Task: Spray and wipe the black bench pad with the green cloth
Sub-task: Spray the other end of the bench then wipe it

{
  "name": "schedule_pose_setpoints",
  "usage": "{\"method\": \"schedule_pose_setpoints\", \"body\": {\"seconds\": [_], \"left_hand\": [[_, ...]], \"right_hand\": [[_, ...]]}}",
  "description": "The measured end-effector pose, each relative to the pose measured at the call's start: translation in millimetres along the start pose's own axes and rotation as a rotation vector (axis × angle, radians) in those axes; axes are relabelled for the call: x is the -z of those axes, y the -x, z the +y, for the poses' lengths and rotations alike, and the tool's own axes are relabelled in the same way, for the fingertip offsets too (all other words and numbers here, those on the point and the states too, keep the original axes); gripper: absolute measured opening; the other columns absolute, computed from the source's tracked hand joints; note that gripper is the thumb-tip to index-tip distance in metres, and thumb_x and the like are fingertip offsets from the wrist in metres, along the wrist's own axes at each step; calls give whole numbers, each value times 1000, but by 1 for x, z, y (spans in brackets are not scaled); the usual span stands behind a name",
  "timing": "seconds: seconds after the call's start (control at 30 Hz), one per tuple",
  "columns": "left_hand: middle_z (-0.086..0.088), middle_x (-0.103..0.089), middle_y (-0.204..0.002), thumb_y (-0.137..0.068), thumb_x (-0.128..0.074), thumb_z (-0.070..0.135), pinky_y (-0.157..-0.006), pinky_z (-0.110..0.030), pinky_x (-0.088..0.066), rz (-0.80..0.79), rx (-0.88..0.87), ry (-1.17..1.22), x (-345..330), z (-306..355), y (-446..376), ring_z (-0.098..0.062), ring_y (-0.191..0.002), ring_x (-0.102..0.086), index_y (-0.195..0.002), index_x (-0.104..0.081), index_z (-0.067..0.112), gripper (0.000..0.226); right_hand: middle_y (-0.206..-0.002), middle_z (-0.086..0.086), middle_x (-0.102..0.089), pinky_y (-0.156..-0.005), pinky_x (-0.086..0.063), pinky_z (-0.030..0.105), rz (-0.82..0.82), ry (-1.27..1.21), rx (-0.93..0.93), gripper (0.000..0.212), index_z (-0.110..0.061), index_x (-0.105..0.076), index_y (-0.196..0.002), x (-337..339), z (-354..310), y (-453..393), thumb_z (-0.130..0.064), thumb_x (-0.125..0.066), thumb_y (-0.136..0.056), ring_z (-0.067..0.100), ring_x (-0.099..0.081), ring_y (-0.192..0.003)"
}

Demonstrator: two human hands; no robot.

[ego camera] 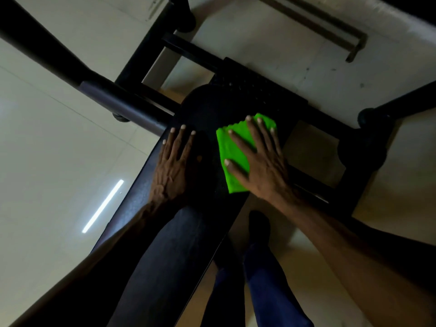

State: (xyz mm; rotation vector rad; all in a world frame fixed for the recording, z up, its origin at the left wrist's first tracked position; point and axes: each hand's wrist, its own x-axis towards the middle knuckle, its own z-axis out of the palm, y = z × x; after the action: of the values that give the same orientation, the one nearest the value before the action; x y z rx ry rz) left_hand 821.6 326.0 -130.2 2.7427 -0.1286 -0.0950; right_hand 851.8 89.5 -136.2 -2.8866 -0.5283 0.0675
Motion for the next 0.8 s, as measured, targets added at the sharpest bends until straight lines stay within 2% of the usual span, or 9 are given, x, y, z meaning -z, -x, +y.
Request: {"method": "schedule_pose_setpoints", "body": {"seconds": [0.13, 0.23, 0.37, 0.47, 0.57, 0.67, 0.73, 0.8], "left_hand": [[-14, -21, -167, -104, -34, 42, -126, -48, -8, -15, 17, -9, -6, -3, 3, -32, -156, -11, -157, -31, 13, 61], [-13, -19, -167, -104, -32, 43, -126, -46, -4, -31, 40, -18, -6, 0, 7, -31, -156, -8, -158, -29, 13, 62], [-13, -21, -167, -104, -35, 42, -127, -50, -10, -23, 44, 3, -2, 2, 6, -31, -156, -10, -158, -30, 13, 61], [-12, -18, -168, -106, -38, 39, -127, -47, -8, -13, 54, -9, -1, -5, 3, -30, -156, -7, -159, -27, 15, 59], [-11, -15, -168, -108, -38, 37, -128, -45, -6, -1, 70, -16, -5, -10, 2, -28, -157, -5, -160, -24, 16, 58], [-13, -21, -167, -107, -42, 35, -127, -49, -11, 23, 54, -23, -9, -14, 5, -32, -156, -11, -158, -28, 14, 58], [-15, -23, -166, -105, -45, 34, -126, -51, -14, 18, 61, -22, -9, -12, 10, -34, -155, -15, -157, -31, 12, 58], [-15, -24, -166, -105, -43, 36, -126, -51, -15, 4, 78, -18, -5, -9, 14, -33, -155, -15, -157, -32, 12, 59]], "right_hand": [[-176, 11, -17, -130, -12, 57, 41, 18, -109, 73, -37, -29, -164, -5, 0, -44, -71, -35, -99, 34, -12, -163], [-176, 12, -17, -129, -12, 59, 61, 34, -163, 72, -33, -27, -165, -7, -21, -43, -67, -33, -102, 35, -12, -163], [-177, 6, -13, -130, -14, 54, 9, 40, 59, 66, -30, -22, -167, -3, -16, 2, -58, -32, -108, 28, -9, -164], [-177, 5, -12, -130, -16, 53, -23, 20, 107, 64, -27, -21, -167, 1, 14, 6, -53, -31, -110, 25, -7, -164], [-177, 10, -12, -131, -14, 54, 26, -16, -29, 64, -23, -23, -167, -1, 23, -30, -51, -29, -110, 31, -7, -164], [-175, 12, -18, -131, -13, 55, 101, -4, -181, 63, -23, -29, -165, -8, -5, -51, -52, -30, -109, 33, -12, -163], [-175, 10, -19, -130, -14, 55, 110, 7, -117, 62, -24, -27, -166, -12, -24, -32, -50, -31, -110, 31, -14, -163], [-176, 7, -14, -130, -14, 56, 54, -8, 42, 62, -26, -23, -167, -11, -34, 6, -49, -33, -110, 28, -9, -164]]}}
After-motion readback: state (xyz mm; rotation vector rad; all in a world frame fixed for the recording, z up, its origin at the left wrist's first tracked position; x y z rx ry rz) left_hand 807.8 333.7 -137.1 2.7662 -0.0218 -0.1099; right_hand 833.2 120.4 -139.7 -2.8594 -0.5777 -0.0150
